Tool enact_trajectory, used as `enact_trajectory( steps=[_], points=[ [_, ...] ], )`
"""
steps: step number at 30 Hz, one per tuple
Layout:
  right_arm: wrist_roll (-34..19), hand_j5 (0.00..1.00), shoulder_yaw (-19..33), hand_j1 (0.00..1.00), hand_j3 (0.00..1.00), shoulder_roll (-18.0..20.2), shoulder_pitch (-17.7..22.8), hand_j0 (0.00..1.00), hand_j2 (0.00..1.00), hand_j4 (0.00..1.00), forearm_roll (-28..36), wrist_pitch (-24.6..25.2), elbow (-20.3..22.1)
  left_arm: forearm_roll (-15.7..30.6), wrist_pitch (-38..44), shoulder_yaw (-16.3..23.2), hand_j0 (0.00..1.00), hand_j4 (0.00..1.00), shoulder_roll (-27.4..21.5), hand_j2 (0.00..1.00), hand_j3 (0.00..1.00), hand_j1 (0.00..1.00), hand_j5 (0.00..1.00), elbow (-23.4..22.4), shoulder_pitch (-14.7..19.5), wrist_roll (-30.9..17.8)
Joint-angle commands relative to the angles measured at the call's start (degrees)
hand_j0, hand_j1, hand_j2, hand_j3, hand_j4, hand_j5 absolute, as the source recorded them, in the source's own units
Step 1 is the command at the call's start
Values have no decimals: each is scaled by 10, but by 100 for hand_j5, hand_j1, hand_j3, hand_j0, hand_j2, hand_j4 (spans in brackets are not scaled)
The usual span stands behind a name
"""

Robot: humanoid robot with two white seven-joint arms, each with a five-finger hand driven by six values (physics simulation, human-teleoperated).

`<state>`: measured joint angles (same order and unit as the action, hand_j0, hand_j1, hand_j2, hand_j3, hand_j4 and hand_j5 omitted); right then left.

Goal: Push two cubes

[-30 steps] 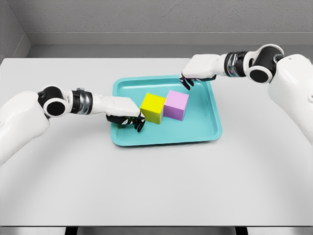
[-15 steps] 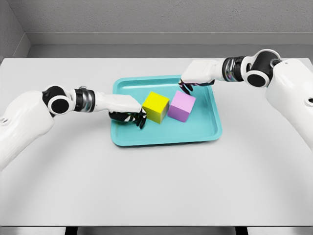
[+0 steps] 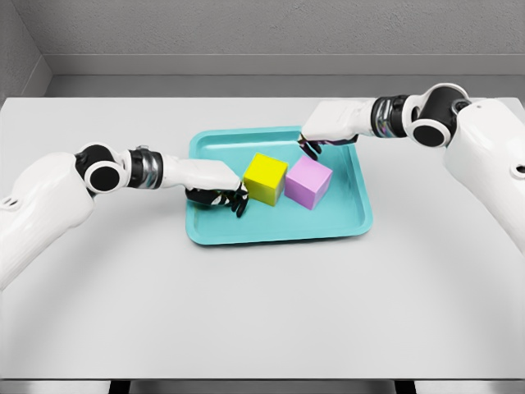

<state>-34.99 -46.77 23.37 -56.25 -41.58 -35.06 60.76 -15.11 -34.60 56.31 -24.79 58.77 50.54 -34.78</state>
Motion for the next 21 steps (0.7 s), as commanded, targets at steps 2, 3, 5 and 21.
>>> enact_trajectory(
  steps=[2, 3, 5, 21],
  points=[
    [0, 34, 0, 34, 34, 0, 1, 34, 34, 34, 3, 1, 9, -12, -4, 2, 38, 38, 1, 38, 38, 38, 38, -2, 0, -2],
    [0, 34, 0, 34, 34, 0, 2, 34, 34, 34, 3, 1, 13, -12, -4, 1, 38, 38, 1, 38, 38, 38, 38, -2, 0, -2],
    [0, 34, -8, 34, 34, 0, 2, 34, 34, 34, 4, 1, 17, -12, -4, 1, 38, 38, 1, 38, 38, 38, 38, -2, 0, -2],
    [0, 41, 136, 41, 41, 86, 33, 41, 41, 41, 38, 1, 16, -4, -4, -72, 39, 39, -80, 39, 39, 39, 39, 3, 15, -2]
  ],
)
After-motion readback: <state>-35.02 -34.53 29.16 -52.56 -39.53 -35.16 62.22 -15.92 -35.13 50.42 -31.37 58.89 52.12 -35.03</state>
